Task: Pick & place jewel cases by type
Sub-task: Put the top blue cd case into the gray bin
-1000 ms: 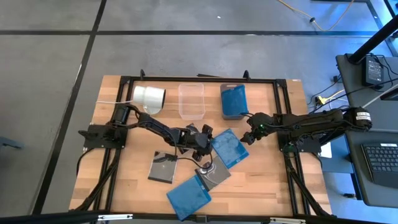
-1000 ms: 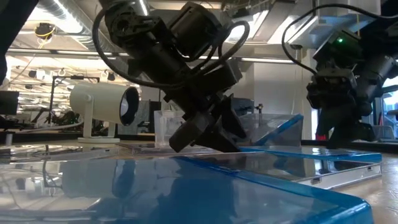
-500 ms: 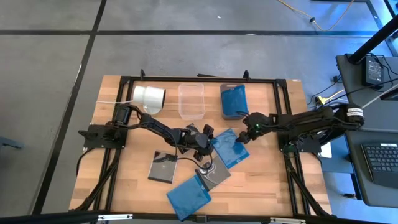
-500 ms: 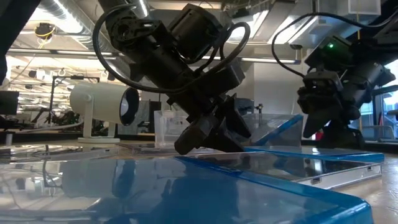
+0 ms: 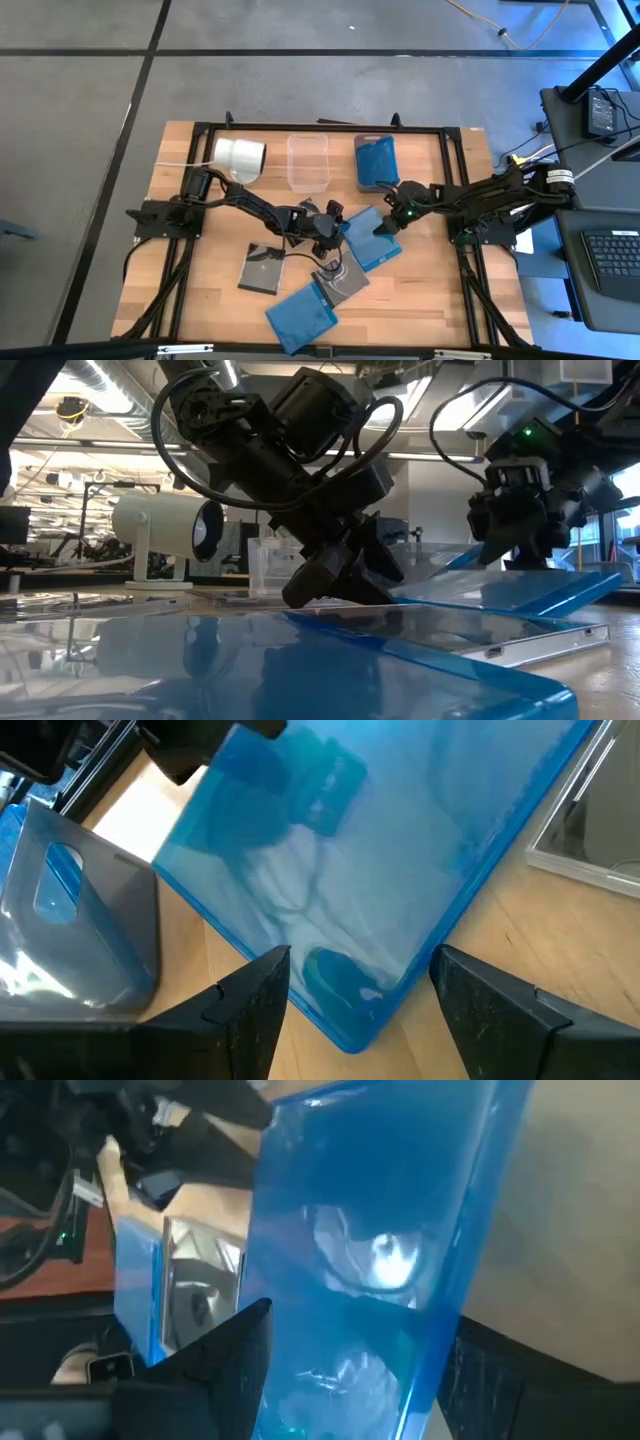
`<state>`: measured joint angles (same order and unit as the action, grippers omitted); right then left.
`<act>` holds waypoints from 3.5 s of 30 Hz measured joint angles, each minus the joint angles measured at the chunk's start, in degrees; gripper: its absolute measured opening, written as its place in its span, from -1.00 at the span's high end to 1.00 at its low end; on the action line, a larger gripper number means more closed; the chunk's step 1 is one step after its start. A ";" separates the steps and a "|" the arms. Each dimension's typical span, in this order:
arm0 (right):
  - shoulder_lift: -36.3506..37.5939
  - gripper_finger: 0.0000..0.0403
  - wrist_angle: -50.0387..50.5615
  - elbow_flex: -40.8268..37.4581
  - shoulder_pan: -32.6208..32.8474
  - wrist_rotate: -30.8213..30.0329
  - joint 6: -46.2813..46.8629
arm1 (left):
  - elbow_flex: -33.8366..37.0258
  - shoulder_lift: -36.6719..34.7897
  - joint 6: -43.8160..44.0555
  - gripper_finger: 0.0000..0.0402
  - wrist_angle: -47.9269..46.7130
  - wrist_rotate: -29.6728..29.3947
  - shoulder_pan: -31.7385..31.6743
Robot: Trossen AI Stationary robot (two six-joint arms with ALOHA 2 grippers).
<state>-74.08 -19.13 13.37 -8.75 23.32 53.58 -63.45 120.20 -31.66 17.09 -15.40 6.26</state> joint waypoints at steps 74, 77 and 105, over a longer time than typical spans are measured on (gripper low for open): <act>1.63 0.83 37.72 31.94 0.19 -5.72 -47.25 | 0.10 -25.83 45.88 -0.20 -23.00 22.79 -10.88; 1.63 0.84 36.37 31.94 0.19 -5.68 -47.84 | 0.07 -25.41 46.15 -0.20 -22.39 22.63 -10.91; 1.64 0.79 35.14 31.94 0.22 -5.51 -46.46 | 0.10 -23.82 43.93 0.72 -21.14 22.98 -10.88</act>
<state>-72.44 16.01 45.30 -8.54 17.81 7.12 -63.35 96.38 12.27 -4.05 7.58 -4.62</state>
